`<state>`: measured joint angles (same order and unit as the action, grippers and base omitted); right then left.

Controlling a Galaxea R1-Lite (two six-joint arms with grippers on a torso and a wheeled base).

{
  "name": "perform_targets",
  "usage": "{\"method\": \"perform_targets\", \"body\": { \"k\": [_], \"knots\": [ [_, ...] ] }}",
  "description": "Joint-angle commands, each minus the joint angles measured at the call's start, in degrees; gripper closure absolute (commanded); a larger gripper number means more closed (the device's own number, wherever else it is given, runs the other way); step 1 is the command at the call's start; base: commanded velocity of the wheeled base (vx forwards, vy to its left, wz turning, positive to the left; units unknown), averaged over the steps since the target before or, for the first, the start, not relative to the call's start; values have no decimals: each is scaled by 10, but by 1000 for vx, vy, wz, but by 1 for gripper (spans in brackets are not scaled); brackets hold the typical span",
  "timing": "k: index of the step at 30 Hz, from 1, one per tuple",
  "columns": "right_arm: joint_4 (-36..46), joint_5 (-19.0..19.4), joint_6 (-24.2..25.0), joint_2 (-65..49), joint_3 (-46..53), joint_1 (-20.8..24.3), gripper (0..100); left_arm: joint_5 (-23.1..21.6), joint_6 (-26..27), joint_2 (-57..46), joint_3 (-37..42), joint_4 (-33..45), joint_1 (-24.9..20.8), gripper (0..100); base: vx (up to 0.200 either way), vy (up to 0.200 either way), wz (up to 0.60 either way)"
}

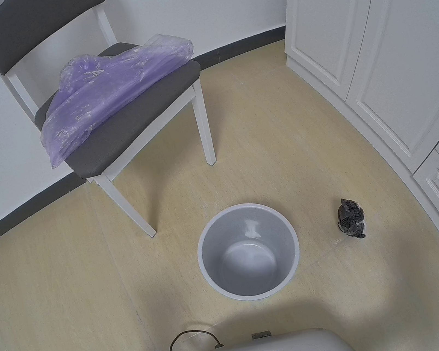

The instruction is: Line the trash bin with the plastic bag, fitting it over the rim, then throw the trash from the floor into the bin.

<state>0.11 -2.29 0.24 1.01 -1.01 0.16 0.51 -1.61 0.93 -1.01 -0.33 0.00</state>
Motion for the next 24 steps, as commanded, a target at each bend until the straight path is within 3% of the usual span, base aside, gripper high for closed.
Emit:
{"method": "perform_targets", "body": {
  "k": [1, 17, 19, 21, 24],
  "knots": [
    [0, 0, 0, -10, 9, 0, 0, 0, 0, -8, 10, 0, 0, 0, 0, 0, 0],
    [2, -6, -6, -10, 8, -1, 0, -28, 25, -9, 0, -26, 0, 0, 0, 0, 0],
    [0, -7, 10, -10, 9, -1, 0, -82, -4, -5, -63, -91, -2, 0, 0, 0, 0],
    [-1, -10, 20, -10, 9, -1, 0, -145, -62, 10, -128, -100, -5, 0, 0, 0, 0],
    [-4, -5, 5, -10, 9, -1, 0, -146, -57, 28, -196, -43, -1, 0, 0, 0, 0]
  ]
}}
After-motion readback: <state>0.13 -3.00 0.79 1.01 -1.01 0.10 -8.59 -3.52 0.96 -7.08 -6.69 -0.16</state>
